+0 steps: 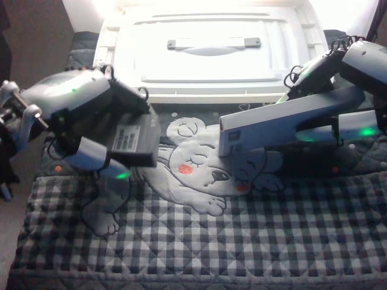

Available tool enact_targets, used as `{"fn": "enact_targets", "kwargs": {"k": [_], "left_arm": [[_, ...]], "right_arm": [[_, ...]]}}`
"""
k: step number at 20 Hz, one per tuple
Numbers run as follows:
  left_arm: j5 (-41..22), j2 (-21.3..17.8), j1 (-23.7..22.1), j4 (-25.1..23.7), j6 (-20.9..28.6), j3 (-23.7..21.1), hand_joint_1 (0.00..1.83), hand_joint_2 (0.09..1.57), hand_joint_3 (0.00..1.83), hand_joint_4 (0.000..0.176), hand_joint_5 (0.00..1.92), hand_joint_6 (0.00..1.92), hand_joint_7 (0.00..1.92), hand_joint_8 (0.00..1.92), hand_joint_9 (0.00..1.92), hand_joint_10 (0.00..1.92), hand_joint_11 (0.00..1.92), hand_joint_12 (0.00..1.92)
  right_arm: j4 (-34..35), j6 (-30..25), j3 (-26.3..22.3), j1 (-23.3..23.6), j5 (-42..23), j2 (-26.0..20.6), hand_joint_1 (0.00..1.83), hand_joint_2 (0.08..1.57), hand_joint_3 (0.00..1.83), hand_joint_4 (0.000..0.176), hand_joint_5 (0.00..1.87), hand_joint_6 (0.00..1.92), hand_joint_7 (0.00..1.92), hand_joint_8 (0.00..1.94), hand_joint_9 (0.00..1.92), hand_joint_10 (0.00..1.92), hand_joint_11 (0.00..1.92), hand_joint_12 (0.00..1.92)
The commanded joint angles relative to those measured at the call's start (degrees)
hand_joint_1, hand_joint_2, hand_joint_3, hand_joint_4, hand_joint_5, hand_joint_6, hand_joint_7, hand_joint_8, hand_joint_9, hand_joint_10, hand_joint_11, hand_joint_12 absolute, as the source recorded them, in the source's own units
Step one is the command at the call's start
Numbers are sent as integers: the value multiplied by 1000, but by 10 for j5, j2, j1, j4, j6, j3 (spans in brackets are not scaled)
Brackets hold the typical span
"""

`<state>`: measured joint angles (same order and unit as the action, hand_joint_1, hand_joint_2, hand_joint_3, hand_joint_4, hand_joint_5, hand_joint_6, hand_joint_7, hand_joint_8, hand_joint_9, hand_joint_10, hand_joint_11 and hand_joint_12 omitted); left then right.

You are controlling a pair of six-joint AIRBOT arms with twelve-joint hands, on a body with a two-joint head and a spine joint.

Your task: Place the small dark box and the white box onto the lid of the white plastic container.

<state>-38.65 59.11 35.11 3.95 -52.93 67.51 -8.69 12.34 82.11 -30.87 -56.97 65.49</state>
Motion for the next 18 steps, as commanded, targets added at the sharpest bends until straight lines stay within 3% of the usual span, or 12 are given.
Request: {"fn": "enact_targets", "kwargs": {"k": [1,2,4,5,6,7,11,12,13,14,16,18], "left_arm": [[-71,-4,-8,-1,1,3,1392,1082,2,0,946,866,1083,901,962,1153,775,1516],[-73,-3,-11,-3,1,3,1390,1087,2,0,953,858,1062,932,943,1182,755,1520],[-72,1,-23,-7,1,11,1312,1052,0,0,1100,581,1140,934,1005,1119,797,1616],[-69,5,-30,-12,1,17,1222,1037,0,0,1148,644,1079,1130,1016,1399,885,1799],[-64,11,-41,-21,1,26,1269,1080,0,0,1077,597,1045,1158,930,1317,767,1764],[-58,16,-51,-29,1,34,1370,1071,0,0,1013,727,1105,907,977,1189,690,1546],[-45,45,-80,-45,1,77,1385,1091,0,0,921,1016,1055,784,988,1121,787,1250],[-43,51,-88,-51,1,86,1388,1086,1,0,910,1050,1065,765,1008,1074,847,1143],[-39,57,-98,-57,0,95,1476,1082,4,0,905,1015,1035,780,1017,959,844,1407],[-32,59,-111,-59,0,101,1408,1072,0,0,936,1028,1090,666,1066,963,864,1158],[-21,62,-131,-65,0,109,1497,1058,0,0,951,982,1077,637,1115,768,899,1384],[-18,73,-154,-60,-39,116,1419,1041,0,0,989,949,1161,518,1157,812,978,1098]], "right_arm": [[28,-2,1,5,-82,-9,1198,1029,0,0,1186,622,973,1448,824,1806,669,1921],[29,-2,1,5,-84,-9,1249,1097,0,0,1150,495,925,1387,753,1780,585,1921],[32,-2,3,5,-90,-10,1208,1015,0,0,1231,546,1116,1438,1173,1915,1239,1921],[34,-2,5,5,-94,-11,1208,1010,0,0,1235,542,1158,1400,1235,1920,1322,1921],[37,-2,9,5,-99,-12,1271,1055,1,0,1181,409,1096,1182,1233,1847,1312,1921],[40,-2,13,5,-104,-13,1296,1029,0,0,1200,383,1210,882,1267,1515,1281,1790],[55,0,46,5,-109,-12,1300,1036,0,0,1205,315,1195,910,1312,1297,1235,1673],[58,2,51,6,-109,-13,1306,1021,0,0,1155,479,1286,696,1339,941,1200,1426],[56,9,55,25,-107,-13,1308,1009,0,0,1144,550,1338,563,1364,711,1177,1269],[51,19,54,43,-98,-13,1303,1022,2,0,1129,546,1285,685,1364,686,1133,1322],[42,32,53,72,-88,-13,1293,1059,1,0,1078,577,1165,947,1305,935,1112,1479],[40,37,61,89,-88,-12,1296,1035,0,0,1082,663,1266,682,1300,701,1080,1234]]}}
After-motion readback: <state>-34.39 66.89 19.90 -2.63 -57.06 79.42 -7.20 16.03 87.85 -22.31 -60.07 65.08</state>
